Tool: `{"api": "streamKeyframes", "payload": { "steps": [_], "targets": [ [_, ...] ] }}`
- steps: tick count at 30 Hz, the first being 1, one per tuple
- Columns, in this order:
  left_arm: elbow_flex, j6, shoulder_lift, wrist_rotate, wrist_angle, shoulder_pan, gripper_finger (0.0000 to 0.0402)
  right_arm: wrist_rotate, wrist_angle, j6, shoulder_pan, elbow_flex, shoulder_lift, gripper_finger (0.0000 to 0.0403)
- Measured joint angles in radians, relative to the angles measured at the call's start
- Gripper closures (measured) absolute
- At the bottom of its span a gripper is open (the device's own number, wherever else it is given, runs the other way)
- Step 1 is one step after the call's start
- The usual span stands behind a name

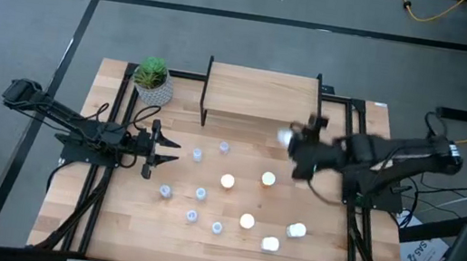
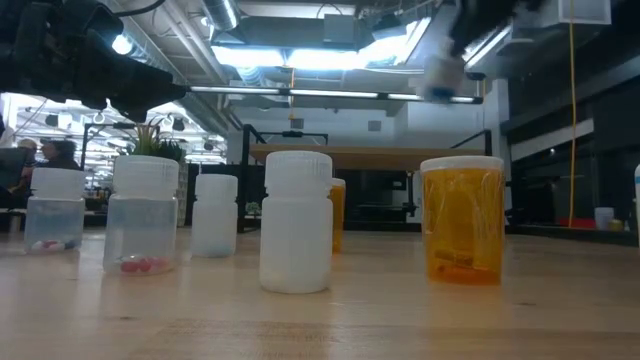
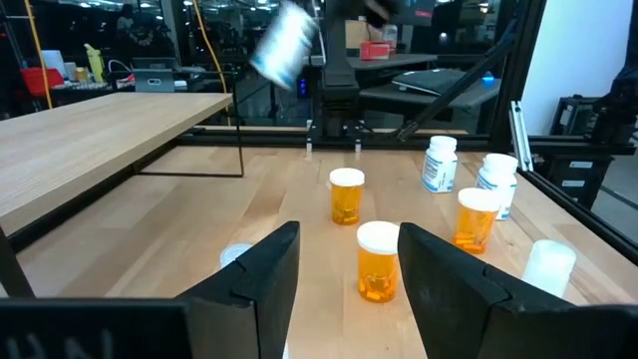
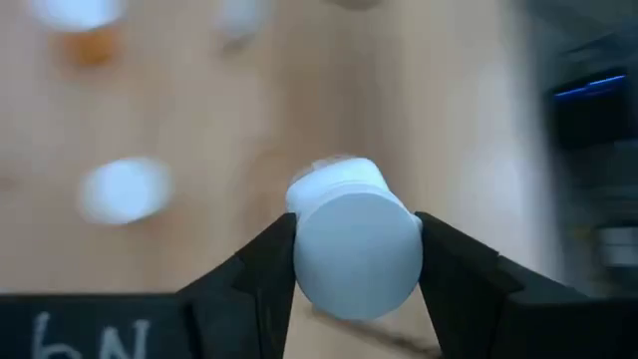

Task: Pick and place medicine bottles onto shelf by color
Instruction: Put the top white supplement bottle on the shelf

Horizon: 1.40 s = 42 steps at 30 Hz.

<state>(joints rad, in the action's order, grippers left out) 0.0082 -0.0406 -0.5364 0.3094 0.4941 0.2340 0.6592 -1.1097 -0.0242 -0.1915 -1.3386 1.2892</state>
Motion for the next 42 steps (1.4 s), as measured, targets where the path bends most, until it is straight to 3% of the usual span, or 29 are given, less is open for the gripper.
{"api": "streamKeyframes", "payload": {
  "steps": [6,10,14,19,24,31,38,42],
  "targets": [
    [0.000,0.000,0.000,0.000,0.000,0.000,0.0237,-0.024,0.087,-0.305,0.256,-0.179,0.000,0.0226],
    [0.000,0.000,0.000,0.000,0.000,0.000,0.0237,-0.196,0.134,-0.424,0.468,-0.239,0.008,0.0226],
    [0.000,0.000,0.000,0.000,0.000,0.000,0.0237,-0.379,0.131,-0.429,0.677,-0.262,0.060,0.0226],
    [0.000,0.024,0.000,0.001,0.000,0.000,0.0237,-0.528,0.124,-0.486,0.847,-0.267,0.188,0.0226],
    [0.000,0.025,0.000,0.001,0.000,0.000,0.0237,-0.673,-0.006,-0.496,0.942,-0.399,0.335,0.0226],
    [0.000,0.026,0.000,0.001,0.000,0.000,0.0237,-0.756,-0.256,-0.456,1.008,-0.590,0.504,0.0226],
    [0.000,0.025,0.000,0.001,0.000,0.000,0.0237,-0.760,-0.216,-0.452,1.040,-0.598,0.553,0.0222],
    [0.000,0.025,0.000,0.001,0.000,0.000,0.0237,-0.759,-0.219,-0.452,1.040,-0.598,0.554,0.0178]
  ]
}}
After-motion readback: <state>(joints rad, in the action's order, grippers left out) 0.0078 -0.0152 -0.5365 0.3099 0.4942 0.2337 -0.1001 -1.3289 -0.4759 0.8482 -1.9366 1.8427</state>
